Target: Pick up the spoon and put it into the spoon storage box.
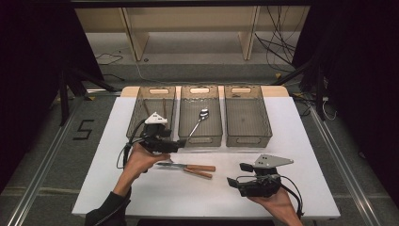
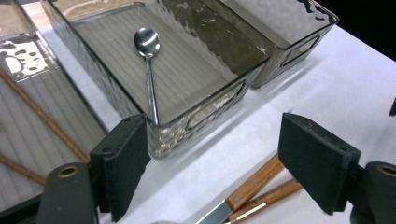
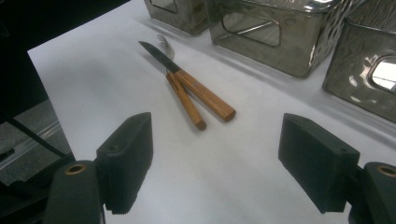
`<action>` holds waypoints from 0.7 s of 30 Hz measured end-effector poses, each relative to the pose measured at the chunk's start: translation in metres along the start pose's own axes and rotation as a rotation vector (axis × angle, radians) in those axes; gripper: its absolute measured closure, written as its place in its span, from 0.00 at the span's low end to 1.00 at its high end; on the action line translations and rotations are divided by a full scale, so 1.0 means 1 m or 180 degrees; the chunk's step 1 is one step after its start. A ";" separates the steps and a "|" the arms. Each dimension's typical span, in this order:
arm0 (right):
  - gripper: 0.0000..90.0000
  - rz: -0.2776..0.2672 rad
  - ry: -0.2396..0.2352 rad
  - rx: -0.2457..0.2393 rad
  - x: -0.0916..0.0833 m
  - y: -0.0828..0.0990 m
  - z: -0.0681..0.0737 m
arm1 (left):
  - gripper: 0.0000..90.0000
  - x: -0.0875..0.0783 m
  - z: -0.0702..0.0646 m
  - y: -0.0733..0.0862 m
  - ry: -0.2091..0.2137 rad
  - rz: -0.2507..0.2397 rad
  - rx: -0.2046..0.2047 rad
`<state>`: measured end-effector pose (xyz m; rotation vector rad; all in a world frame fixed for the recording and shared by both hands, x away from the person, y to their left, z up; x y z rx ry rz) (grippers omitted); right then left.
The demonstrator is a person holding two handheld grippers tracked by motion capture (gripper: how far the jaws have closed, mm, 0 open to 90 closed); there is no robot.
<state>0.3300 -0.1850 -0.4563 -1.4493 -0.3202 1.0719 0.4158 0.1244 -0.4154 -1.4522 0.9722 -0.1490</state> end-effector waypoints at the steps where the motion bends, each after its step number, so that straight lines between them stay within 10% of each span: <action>1: 0.30 -0.0008 0.0000 -0.0004 0.001 -0.001 0.000 | 0.27 -0.002 0.000 0.001 0.0003 -0.0013 -0.0002; 21: 0.30 0.0068 -0.0147 -0.0178 0.029 -0.030 0.000 | 0.23 -0.030 -0.007 0.036 0.0022 -0.0238 0.0042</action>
Point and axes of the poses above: each handheld gripper's, and its own axes: x roughly forward along the jaws, y roughly out of its underside, z roughly to its left, the point moved 3 cm from there along x, roughly forward along the jaws, and after that the axes turned 9 degrees about -z, right-handed, at the moved point
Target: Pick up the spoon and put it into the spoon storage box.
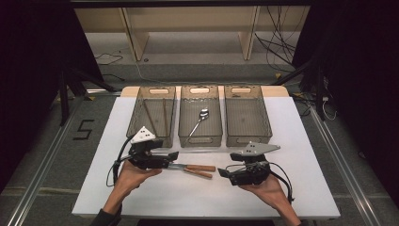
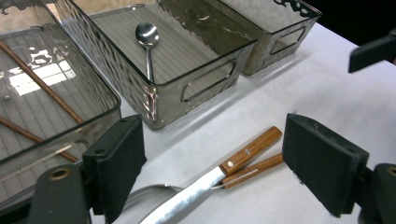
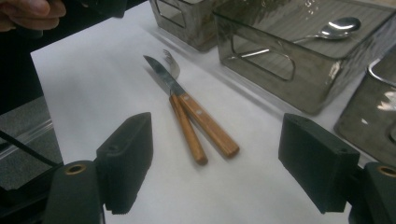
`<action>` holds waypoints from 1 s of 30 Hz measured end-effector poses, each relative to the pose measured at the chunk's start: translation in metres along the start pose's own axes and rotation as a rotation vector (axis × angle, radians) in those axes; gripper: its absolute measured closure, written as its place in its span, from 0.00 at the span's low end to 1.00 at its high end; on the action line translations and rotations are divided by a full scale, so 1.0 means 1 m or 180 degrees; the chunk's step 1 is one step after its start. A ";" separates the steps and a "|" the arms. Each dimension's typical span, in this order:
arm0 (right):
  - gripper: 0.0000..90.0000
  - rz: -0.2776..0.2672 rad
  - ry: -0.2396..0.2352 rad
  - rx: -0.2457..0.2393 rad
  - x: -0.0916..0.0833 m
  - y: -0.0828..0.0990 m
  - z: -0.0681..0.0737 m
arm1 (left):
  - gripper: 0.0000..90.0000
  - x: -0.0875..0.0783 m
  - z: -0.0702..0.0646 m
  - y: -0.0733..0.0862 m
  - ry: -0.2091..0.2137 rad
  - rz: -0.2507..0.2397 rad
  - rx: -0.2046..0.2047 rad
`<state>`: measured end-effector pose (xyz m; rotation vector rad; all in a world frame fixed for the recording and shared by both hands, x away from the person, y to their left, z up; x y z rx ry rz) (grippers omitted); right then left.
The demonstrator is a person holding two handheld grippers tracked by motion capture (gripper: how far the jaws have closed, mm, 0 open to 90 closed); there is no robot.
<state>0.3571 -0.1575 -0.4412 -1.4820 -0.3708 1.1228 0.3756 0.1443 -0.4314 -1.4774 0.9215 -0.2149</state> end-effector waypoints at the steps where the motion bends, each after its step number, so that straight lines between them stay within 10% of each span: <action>1: 0.30 0.0012 -0.0005 -0.0024 0.002 -0.001 0.000 | 0.23 -0.001 -0.001 0.001 0.0008 -0.0001 0.0002; 30: 0.30 0.0337 -0.0179 -0.0198 0.052 -0.016 0.000 | 0.22 -0.025 -0.010 0.040 -0.0012 -0.0281 0.0119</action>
Point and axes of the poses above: each handheld gripper's, and its own axes: x roughly forward along the jaws, y roughly out of its underside, z roughly to its left, the point moved 3 cm from there along x, roughly forward along the jaws, and after that the axes turned 9 degrees about -z, right-handed, at the moved point
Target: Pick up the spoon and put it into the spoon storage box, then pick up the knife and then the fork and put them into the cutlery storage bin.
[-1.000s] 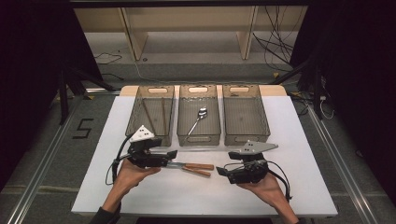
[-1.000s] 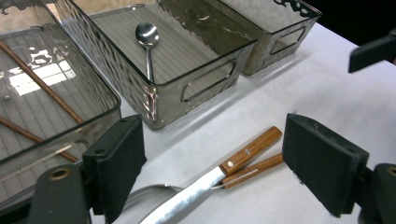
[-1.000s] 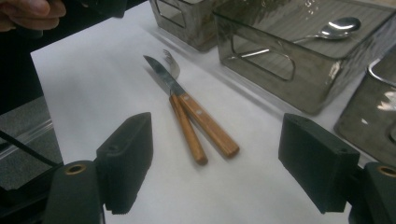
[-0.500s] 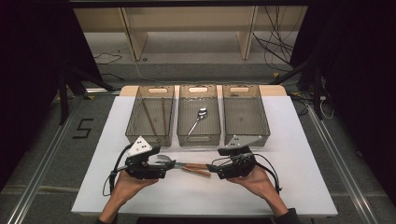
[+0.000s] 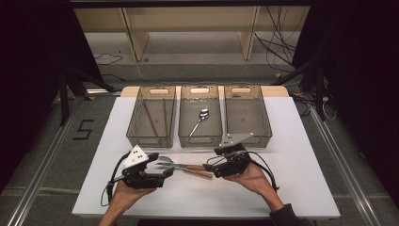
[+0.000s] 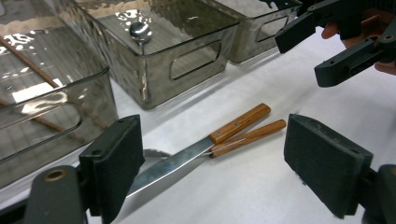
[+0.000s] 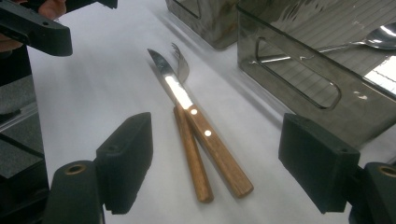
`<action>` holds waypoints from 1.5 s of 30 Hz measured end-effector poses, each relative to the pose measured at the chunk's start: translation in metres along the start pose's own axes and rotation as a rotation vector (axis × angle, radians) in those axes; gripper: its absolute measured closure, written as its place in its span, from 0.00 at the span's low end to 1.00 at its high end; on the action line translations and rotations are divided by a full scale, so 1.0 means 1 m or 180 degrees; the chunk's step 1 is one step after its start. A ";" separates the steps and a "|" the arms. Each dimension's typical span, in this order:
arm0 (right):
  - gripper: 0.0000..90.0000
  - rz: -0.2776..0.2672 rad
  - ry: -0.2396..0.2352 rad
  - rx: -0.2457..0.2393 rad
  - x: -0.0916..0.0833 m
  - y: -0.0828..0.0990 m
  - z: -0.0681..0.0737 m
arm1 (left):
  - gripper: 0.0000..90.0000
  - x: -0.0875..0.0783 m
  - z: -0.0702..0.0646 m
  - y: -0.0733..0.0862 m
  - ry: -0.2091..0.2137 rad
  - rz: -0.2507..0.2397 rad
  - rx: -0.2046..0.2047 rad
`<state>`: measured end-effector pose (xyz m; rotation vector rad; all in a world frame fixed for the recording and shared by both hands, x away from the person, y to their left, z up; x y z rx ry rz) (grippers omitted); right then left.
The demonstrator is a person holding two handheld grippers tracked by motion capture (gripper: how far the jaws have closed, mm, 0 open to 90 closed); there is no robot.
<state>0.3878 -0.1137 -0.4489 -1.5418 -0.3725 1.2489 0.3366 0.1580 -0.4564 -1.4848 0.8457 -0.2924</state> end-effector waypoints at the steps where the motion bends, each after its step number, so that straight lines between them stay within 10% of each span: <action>1: 0.30 0.0016 -0.0002 -0.0003 0.002 0.000 -0.001 | 0.22 -0.001 0.001 0.002 -0.0009 -0.0003 -0.0009; 45: 0.38 0.0659 -0.0105 -0.0265 0.047 -0.001 -0.011 | 0.22 -0.016 0.006 0.034 -0.0145 -0.0062 0.0028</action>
Point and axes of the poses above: each handheld gripper's, and its own axes: x roughly forward along the jaws, y roughly out of its underside, z roughly to its left, the point moved 3 cm from there along x, roughly forward along the jaws, and after that the axes turned 9 degrees about -z, right-handed, at the moved point
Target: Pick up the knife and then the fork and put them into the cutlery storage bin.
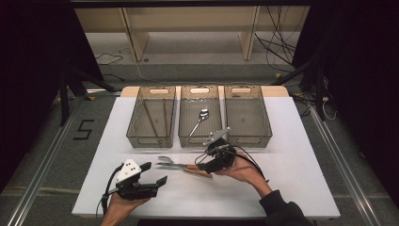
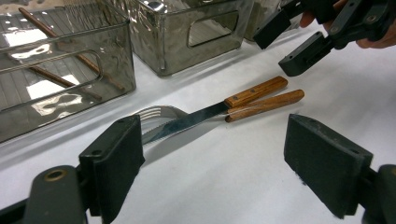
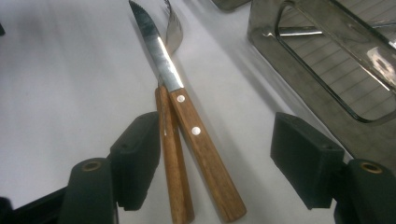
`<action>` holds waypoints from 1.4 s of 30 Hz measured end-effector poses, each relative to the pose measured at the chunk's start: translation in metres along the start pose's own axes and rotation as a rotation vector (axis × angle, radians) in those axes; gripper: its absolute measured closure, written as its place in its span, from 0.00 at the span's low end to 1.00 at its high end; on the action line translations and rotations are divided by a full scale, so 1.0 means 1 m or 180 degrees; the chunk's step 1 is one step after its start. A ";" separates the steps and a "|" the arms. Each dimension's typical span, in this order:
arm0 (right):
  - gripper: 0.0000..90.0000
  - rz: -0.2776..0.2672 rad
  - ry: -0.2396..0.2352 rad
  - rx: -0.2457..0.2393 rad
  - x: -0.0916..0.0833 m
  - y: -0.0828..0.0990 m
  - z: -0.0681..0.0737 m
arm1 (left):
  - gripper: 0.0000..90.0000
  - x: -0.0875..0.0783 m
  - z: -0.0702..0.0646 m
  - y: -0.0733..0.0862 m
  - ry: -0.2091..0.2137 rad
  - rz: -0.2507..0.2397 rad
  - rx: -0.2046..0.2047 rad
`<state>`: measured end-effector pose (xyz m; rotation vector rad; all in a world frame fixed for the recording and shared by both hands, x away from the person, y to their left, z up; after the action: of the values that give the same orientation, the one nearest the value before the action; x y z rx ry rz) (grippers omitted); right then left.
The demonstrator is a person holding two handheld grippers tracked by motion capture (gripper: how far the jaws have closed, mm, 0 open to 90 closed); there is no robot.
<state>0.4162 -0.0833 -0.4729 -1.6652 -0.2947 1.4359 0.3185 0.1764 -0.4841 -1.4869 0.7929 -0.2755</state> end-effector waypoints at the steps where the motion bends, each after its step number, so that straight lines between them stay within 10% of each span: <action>1: 0.39 0.0028 0.0003 -0.0048 0.001 0.000 -0.001 | 0.22 -0.001 0.000 0.000 0.0000 -0.0004 0.0003; 42: 0.75 0.0728 -0.0132 -0.0695 0.037 0.001 -0.001 | 0.21 -0.001 0.002 0.007 0.0010 0.0032 0.0029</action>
<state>0.4279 -0.0592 -0.4984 -1.8956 -0.3006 1.6574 0.3172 0.1790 -0.4904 -1.4739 0.8006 -0.2735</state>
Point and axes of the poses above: each handheld gripper's, and its own axes: x roughly forward along the jaws, y roughly out of its underside, z roughly to its left, the point moved 3 cm from there along x, roughly forward along the jaws, and after that the axes turned 9 degrees about -z, right-handed, at the moved point
